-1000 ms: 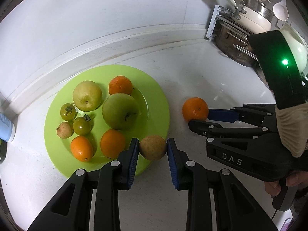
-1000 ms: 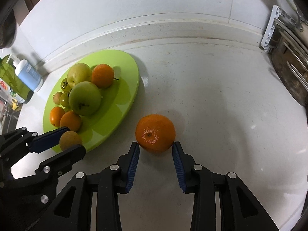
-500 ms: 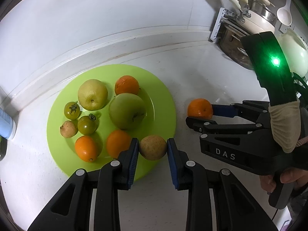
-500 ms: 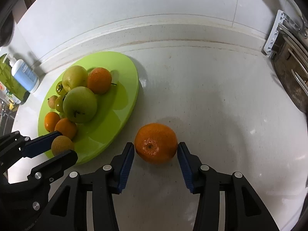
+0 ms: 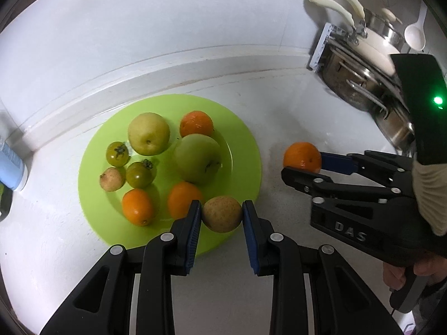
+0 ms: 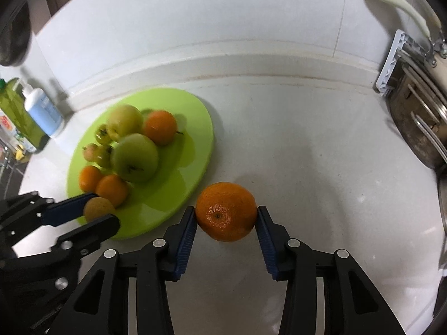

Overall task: Organize fruits
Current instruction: 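Carry the brown fruit with left tool while right tool carries the orange onto the plate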

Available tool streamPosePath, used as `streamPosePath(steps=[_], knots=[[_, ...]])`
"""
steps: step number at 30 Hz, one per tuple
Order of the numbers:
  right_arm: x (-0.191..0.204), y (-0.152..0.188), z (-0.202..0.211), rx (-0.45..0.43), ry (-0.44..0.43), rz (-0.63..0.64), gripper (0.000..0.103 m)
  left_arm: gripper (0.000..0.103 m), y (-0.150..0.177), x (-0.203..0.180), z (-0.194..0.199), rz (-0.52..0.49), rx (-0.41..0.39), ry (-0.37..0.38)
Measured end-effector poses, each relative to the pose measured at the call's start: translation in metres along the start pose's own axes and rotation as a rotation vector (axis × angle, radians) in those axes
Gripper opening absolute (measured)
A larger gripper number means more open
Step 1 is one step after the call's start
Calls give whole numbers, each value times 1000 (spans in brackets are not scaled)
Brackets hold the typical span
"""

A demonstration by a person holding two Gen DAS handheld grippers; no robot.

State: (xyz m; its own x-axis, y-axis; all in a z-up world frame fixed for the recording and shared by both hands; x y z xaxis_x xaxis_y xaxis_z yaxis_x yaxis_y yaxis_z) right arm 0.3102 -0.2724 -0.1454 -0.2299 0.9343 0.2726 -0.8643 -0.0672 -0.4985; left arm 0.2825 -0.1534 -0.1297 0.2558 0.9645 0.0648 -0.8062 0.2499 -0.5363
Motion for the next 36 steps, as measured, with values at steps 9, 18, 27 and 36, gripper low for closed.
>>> streamPosePath(steps=[9, 18, 27, 36], knots=[[35, -13, 28, -56, -47, 29, 44, 30, 2, 31, 22, 52, -41, -8], [76, -15, 9, -11, -92, 33, 44, 30, 5, 74, 17, 86, -41, -77], [88, -33, 2, -15, -76, 38, 44, 30, -10, 94, 7, 71, -58, -97], [79, -56, -3, -32, -59, 32, 44, 30, -36, 94, -3, 41, -59, -63]])
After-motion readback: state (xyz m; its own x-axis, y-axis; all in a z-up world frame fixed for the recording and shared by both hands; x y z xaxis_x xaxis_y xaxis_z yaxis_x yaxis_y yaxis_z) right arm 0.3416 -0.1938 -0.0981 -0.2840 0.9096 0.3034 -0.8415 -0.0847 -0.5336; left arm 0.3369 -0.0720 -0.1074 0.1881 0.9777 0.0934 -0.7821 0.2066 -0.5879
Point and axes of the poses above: each gripper's, at about its wrist camera, not at the fingertips, and z roughly against the way its jaws point, x to its left, y to its underside, the point moved 10 cm from there along -z, roughly the way its jaws point, and after that the axes turned 12 degrees about -y, right-handed, at the moved point
